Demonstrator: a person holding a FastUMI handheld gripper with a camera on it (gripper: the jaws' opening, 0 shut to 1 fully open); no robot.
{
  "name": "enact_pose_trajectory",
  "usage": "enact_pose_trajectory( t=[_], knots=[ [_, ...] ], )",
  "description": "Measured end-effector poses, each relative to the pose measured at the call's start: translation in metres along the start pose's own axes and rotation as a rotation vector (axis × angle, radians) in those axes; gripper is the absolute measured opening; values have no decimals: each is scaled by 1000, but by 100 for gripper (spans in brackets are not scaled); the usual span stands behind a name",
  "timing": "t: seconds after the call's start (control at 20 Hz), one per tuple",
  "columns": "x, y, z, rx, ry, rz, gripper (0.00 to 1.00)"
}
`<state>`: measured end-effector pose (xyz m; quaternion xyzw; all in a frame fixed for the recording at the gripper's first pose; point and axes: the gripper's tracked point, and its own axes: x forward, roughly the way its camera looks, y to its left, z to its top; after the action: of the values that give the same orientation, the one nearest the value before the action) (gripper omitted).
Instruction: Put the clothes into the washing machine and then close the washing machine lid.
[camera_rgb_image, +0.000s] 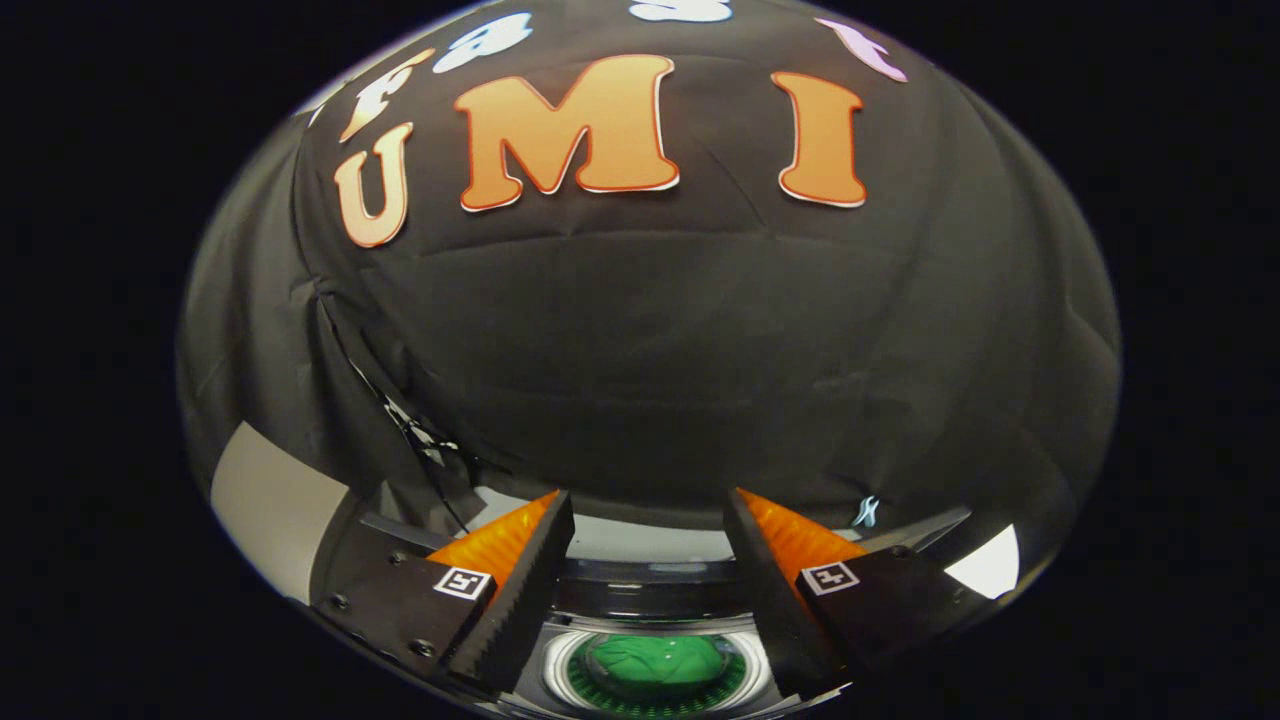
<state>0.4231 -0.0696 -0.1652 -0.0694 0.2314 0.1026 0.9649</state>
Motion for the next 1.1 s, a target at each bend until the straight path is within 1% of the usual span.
enact_pose_trajectory(
  t=[0.1, 0.25, 0.6, 0.9, 1.1],
  knots=[
    [-6, 0, -5, -25, 4, -2, 98],
    [-28, -1, -16, -14, -14, -8, 97],
    [-56, 1, -39, -18, -40, -23, 97],
    [-76, 0, -60, -13, -40, -67, 98],
    [-96, -1, -88, -2, -27, -95, 99]
  ],
)
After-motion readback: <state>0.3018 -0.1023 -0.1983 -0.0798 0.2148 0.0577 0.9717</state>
